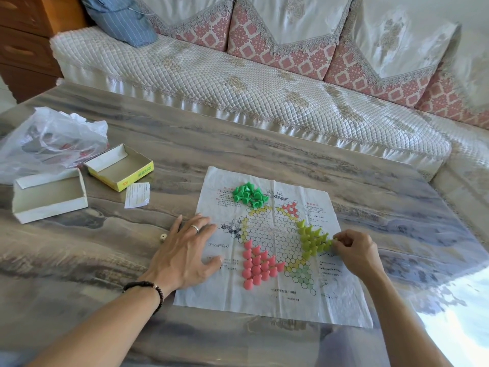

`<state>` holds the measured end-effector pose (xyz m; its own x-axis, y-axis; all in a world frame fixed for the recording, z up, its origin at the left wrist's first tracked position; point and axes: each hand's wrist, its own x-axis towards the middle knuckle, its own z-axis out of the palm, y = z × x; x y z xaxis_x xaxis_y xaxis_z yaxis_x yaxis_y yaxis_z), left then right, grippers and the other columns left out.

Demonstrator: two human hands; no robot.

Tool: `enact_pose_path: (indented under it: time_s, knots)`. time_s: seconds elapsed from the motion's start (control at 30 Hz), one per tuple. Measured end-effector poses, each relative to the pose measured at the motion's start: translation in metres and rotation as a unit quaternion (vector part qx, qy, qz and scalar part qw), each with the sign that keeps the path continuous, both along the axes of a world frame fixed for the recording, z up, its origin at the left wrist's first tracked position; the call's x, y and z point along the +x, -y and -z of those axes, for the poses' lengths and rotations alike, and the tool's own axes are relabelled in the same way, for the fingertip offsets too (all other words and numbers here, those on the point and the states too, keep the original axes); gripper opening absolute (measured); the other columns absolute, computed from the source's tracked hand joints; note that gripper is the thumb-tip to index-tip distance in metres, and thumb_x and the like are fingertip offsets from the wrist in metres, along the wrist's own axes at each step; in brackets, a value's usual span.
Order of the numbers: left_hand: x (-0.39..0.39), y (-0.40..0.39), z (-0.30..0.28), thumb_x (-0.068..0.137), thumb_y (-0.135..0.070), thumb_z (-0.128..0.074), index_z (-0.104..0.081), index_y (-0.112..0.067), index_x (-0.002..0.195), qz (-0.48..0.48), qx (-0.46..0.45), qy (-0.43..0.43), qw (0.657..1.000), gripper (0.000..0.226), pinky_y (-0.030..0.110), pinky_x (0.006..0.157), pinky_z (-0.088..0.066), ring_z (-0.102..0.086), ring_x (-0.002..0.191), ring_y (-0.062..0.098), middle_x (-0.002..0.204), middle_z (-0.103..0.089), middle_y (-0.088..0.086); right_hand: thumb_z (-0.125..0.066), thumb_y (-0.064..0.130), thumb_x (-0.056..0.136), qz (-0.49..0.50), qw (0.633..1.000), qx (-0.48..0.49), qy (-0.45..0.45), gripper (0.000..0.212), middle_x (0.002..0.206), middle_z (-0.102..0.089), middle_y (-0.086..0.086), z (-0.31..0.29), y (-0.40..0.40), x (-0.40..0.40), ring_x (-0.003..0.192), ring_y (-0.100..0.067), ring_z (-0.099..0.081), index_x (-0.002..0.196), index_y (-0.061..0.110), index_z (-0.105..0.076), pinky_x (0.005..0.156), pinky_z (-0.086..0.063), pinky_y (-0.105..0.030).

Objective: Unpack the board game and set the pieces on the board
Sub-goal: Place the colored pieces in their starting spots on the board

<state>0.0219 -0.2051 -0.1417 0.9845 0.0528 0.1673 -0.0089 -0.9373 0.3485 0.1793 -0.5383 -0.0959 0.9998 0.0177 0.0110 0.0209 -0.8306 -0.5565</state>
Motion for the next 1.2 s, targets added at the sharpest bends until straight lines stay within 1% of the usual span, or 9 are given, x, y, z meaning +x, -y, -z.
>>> enact_pose_path:
  time_s: [0.17,0.3,0.43,0.53,0.63,0.83,0.9,1.03,1.2]
  knots:
    - [0.0,-0.001,0.0,0.079,-0.062,-0.046,-0.04,-0.019,0.143,-0.001,-0.003,-0.001,1.0,0.077,0.044,0.12,-0.006,-0.019,0.144,0.013,0.152,-0.033,-0.002,-0.066,0.01,0.084,-0.022,1.0,-0.014,-0.016,0.005,0.07,-0.062,0.008,-0.001,0.001,-0.001,0.066,-0.003,-0.054,0.086,0.014,-0.07,0.056,-0.038,-0.018]
    - [0.001,-0.002,0.0,0.078,-0.065,-0.045,-0.04,-0.019,0.143,0.001,-0.01,-0.006,1.0,0.08,0.043,0.12,-0.006,-0.018,0.144,0.011,0.152,-0.033,-0.003,-0.066,0.01,0.084,-0.032,0.999,-0.022,-0.019,0.008,0.072,-0.062,0.01,-0.001,0.001,-0.001,0.068,-0.003,-0.054,0.087,0.017,-0.069,0.062,-0.039,-0.023]
    - [0.003,-0.005,0.001,0.069,-0.074,-0.036,-0.039,-0.02,0.144,0.001,-0.042,-0.025,0.999,0.092,0.041,0.119,-0.001,-0.017,0.144,0.008,0.153,-0.03,-0.007,-0.062,0.008,0.085,-0.044,0.998,-0.029,-0.016,0.018,0.073,-0.065,0.006,-0.001,0.004,-0.004,0.069,-0.007,-0.056,0.101,0.013,-0.068,0.058,-0.038,-0.021]
    - [0.004,-0.007,0.001,0.068,-0.077,-0.035,-0.038,-0.022,0.145,0.002,-0.051,-0.035,0.998,0.095,0.04,0.12,0.001,-0.016,0.144,0.006,0.153,-0.028,-0.009,-0.054,0.007,0.088,-0.041,0.999,-0.029,-0.014,0.027,0.084,-0.067,-0.001,-0.006,0.007,-0.007,0.075,-0.016,-0.06,0.112,0.013,-0.063,0.059,-0.041,-0.022]
    - [0.004,-0.008,-0.001,0.067,-0.073,-0.037,-0.038,-0.021,0.146,0.003,-0.091,-0.034,0.995,0.094,0.038,0.119,0.003,-0.018,0.143,0.006,0.153,-0.029,-0.008,-0.053,0.01,0.088,-0.029,0.998,-0.05,0.027,0.029,0.095,-0.068,-0.006,-0.013,0.007,-0.008,0.083,-0.019,-0.059,0.114,0.011,-0.065,0.073,-0.04,-0.025]
    - [0.004,-0.01,-0.007,0.067,-0.047,-0.046,-0.033,-0.022,0.148,0.014,-0.105,-0.064,0.992,0.086,0.03,0.117,0.011,-0.009,0.145,0.006,0.156,-0.022,-0.006,-0.056,0.011,0.088,-0.085,0.99,-0.064,0.097,0.024,0.104,-0.071,-0.006,-0.032,-0.035,-0.007,0.08,-0.014,-0.06,0.109,0.009,-0.068,0.075,-0.043,-0.024]
    - [0.003,-0.015,-0.006,0.067,-0.052,-0.047,-0.035,-0.022,0.147,0.019,-0.104,-0.067,0.992,0.086,0.028,0.118,0.008,-0.008,0.145,0.007,0.156,-0.023,-0.006,-0.056,0.012,0.088,-0.115,0.985,-0.061,0.117,0.024,0.104,-0.07,-0.006,-0.035,-0.058,-0.004,0.079,-0.015,-0.062,0.108,0.009,-0.068,0.074,-0.046,-0.025]
    - [-0.004,-0.02,-0.005,0.064,-0.066,-0.041,-0.038,-0.021,0.146,0.013,-0.133,-0.041,0.99,0.094,0.031,0.119,-0.013,-0.01,0.146,0.009,0.156,-0.024,-0.005,-0.058,0.015,0.088,-0.177,0.975,-0.063,0.12,0.022,0.101,-0.067,-0.004,-0.029,-0.106,0.005,0.081,-0.014,-0.061,0.107,0.01,-0.068,0.073,-0.047,-0.023]
    - [-0.003,-0.024,-0.003,0.077,-0.067,-0.029,-0.042,-0.018,0.143,0.031,-0.081,-0.006,0.996,0.084,0.03,0.119,-0.012,-0.014,0.146,0.012,0.154,-0.031,-0.001,-0.056,0.005,0.086,-0.231,0.963,-0.1,0.093,0.032,0.107,-0.065,-0.005,-0.011,-0.15,0.012,0.088,-0.012,-0.058,0.115,0.013,-0.065,0.076,-0.045,-0.021]
